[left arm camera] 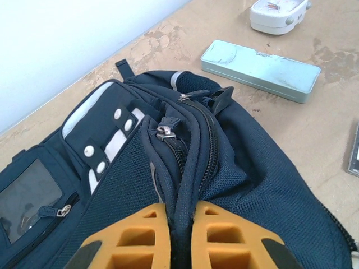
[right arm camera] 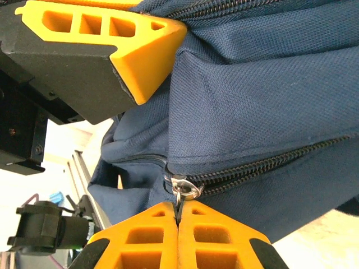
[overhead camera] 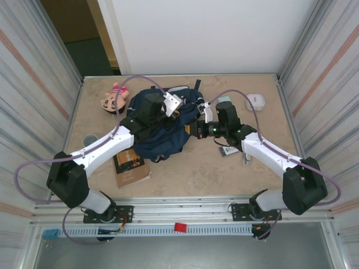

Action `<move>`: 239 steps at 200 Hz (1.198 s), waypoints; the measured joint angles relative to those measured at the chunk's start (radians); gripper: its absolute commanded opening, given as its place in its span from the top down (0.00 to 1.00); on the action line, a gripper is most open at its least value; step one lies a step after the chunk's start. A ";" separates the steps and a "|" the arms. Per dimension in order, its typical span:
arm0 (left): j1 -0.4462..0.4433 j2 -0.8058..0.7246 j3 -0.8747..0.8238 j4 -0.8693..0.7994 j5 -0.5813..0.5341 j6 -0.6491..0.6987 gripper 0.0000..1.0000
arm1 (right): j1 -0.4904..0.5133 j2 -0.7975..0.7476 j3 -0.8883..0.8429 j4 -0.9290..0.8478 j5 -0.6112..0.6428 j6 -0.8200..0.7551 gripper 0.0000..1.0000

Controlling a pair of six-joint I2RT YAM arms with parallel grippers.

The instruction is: Pack the student bag

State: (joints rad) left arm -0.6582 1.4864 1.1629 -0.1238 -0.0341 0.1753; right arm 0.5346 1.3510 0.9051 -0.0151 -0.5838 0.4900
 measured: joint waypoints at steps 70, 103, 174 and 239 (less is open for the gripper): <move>-0.018 0.027 0.042 -0.029 -0.001 -0.067 1.00 | 0.087 -0.063 -0.012 -0.016 0.163 0.129 0.92; 0.013 0.027 0.040 -0.022 0.111 -0.045 1.00 | 0.067 -0.102 -0.031 -0.033 0.085 0.163 0.49; 0.163 0.003 -0.045 0.051 0.491 0.053 1.00 | -0.148 -0.162 -0.039 -0.039 -0.048 0.454 0.35; 0.187 0.002 -0.045 0.038 0.695 0.152 1.00 | -0.135 0.042 -0.038 0.126 -0.097 0.726 0.35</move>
State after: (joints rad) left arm -0.4709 1.4887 1.1179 -0.0860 0.6613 0.3275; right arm 0.4000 1.3933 0.8673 0.1108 -0.6811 1.2156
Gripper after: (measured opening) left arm 0.103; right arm 0.659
